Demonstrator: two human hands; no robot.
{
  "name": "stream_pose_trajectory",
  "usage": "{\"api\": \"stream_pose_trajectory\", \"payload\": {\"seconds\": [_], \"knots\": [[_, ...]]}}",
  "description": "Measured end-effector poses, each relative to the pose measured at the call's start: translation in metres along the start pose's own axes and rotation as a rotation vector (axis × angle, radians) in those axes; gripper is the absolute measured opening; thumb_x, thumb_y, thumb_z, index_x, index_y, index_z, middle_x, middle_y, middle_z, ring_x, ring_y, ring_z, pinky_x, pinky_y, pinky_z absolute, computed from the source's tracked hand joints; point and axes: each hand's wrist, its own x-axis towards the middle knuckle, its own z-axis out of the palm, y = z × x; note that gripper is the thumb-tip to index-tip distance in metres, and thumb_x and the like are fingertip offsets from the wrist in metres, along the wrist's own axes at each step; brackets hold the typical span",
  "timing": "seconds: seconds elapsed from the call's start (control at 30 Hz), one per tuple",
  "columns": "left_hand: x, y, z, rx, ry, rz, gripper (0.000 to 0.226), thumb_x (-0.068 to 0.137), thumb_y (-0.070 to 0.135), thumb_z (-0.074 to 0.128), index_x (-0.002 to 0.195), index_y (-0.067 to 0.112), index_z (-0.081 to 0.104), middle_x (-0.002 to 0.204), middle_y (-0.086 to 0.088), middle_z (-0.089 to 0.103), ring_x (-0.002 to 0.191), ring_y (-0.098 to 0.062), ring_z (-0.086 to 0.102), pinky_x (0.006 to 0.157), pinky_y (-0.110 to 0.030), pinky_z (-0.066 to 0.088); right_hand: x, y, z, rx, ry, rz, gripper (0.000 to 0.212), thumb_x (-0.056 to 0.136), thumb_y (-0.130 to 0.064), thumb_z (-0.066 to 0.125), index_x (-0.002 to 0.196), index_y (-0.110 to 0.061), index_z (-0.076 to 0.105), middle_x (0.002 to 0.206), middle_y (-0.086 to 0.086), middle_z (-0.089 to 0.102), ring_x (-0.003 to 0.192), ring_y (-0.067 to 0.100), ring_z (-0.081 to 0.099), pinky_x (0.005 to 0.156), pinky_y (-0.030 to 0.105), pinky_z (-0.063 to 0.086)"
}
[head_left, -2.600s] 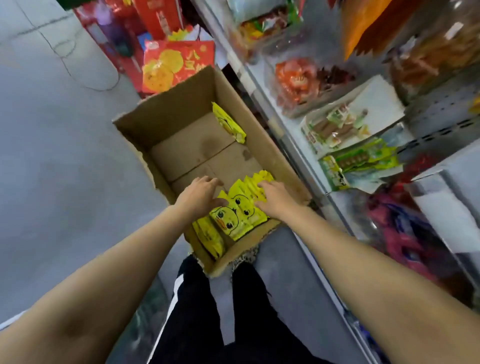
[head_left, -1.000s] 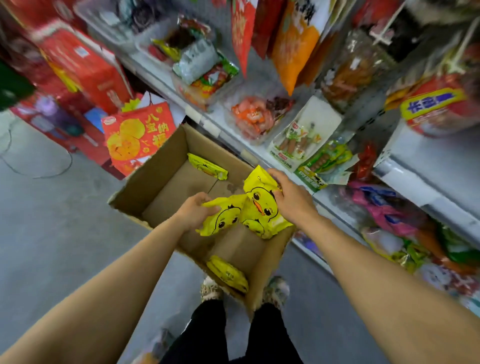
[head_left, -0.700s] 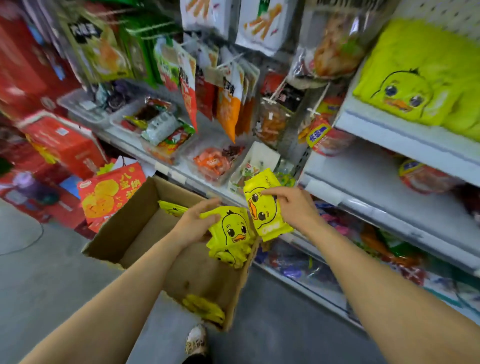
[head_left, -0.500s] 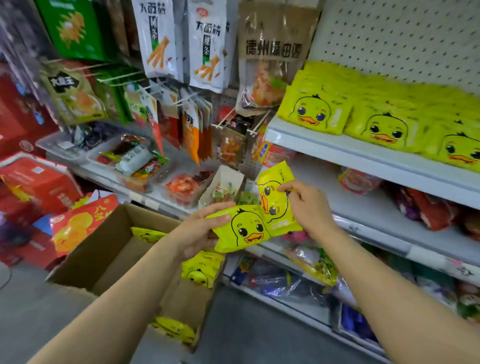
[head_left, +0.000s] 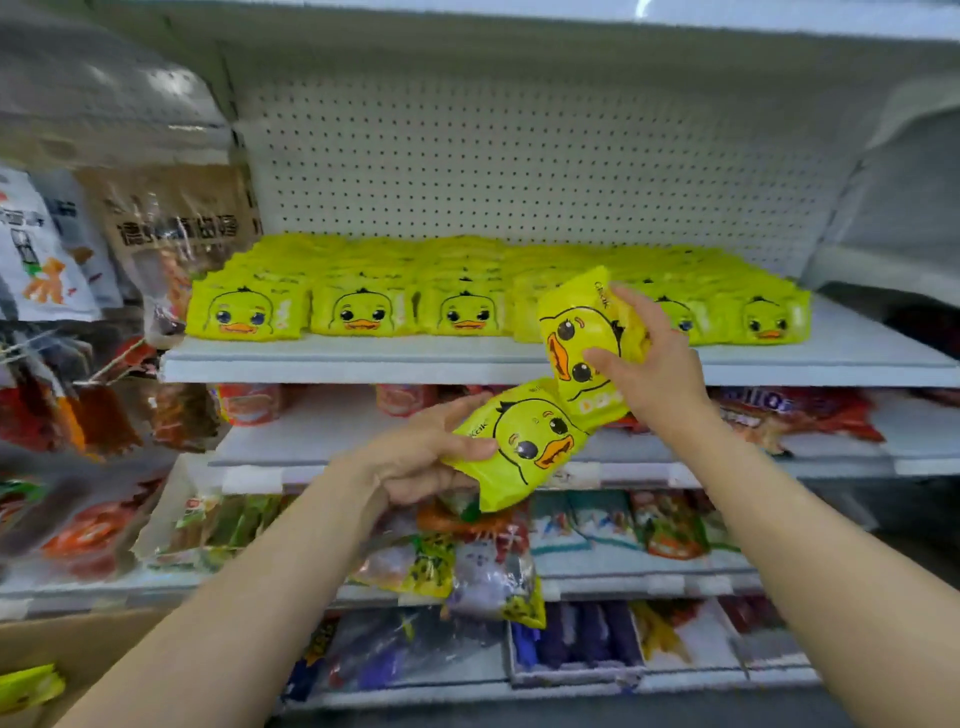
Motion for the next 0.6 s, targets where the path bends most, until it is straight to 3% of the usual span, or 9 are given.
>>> {"api": "stream_pose_trajectory", "payload": {"seconds": [0.07,0.17,0.2,0.3,0.4,0.5,0.6], "knots": [[0.032,0.001,0.031,-0.035,-0.112,-0.019,0.079,0.05,0.006,0.092,0.123,0.011,0.062,0.12,-0.014,0.066,0.101,-0.027,0.068,0.08,-0.039,0.059,0.008,0.014,-0.041,0.027,0.081,0.044,0.078,0.077,-0.014,0.081,0.143,-0.032,0.043,0.132,-0.021,0.051,0.111,-0.011,0.048,0.095,0.002,0.035],[0.076,0.001,0.071,-0.064,-0.123,-0.003,0.054,0.059,-0.001,0.083,0.111,0.006,0.069,0.114,-0.015,0.069,0.096,-0.025,0.07,0.08,-0.037,0.059,0.019,0.037,-0.095,0.093,0.202,0.103,0.083,0.074,-0.018,0.084,0.145,-0.024,0.041,0.133,-0.008,0.057,0.116,0.007,0.058,0.104,0.031,0.046],[0.091,0.001,0.082,-0.079,-0.126,0.006,0.059,0.058,-0.001,0.083,0.115,0.007,0.066,0.115,-0.015,0.069,0.096,-0.025,0.07,0.079,-0.036,0.059,0.023,0.044,-0.112,0.096,0.235,0.119,0.081,0.074,-0.02,0.084,0.144,-0.022,0.043,0.128,-0.006,0.061,0.113,0.009,0.061,0.103,0.035,0.048],[0.134,0.008,0.11,-0.158,-0.183,0.053,0.084,0.051,0.002,0.089,0.127,0.009,0.056,0.118,-0.015,0.067,0.098,-0.026,0.069,0.074,-0.034,0.059,0.036,0.065,-0.152,0.048,0.345,0.167,0.064,0.072,-0.032,0.084,0.129,-0.021,0.057,0.112,-0.007,0.069,0.101,0.011,0.066,0.094,0.039,0.053],[0.178,0.017,0.141,-0.222,-0.114,0.075,0.053,0.065,-0.01,0.07,0.114,0.008,0.064,0.106,-0.012,0.072,0.087,-0.023,0.071,0.071,-0.037,0.061,0.053,0.082,-0.182,0.122,0.5,0.165,0.035,0.074,-0.03,0.083,0.104,-0.019,0.068,0.093,-0.008,0.073,0.085,0.01,0.07,0.083,0.038,0.058],[0.227,0.023,0.173,-0.281,-0.029,0.044,0.022,0.071,0.009,0.069,0.093,0.009,0.073,0.096,-0.009,0.073,0.082,-0.021,0.071,0.078,-0.037,0.057,0.078,0.101,-0.21,0.178,0.531,0.151,0.035,0.078,-0.024,0.082,0.107,-0.016,0.066,0.098,-0.005,0.074,0.088,0.01,0.071,0.08,0.028,0.057],[0.278,0.037,0.197,-0.21,0.011,0.064,0.052,0.068,0.025,0.075,0.116,0.005,0.065,0.108,-0.013,0.072,0.092,-0.024,0.071,0.073,-0.037,0.06,0.109,0.126,-0.235,0.123,0.469,0.203,0.033,0.077,-0.025,0.082,0.107,-0.021,0.067,0.097,-0.008,0.075,0.088,0.008,0.071,0.081,0.028,0.056]]}}
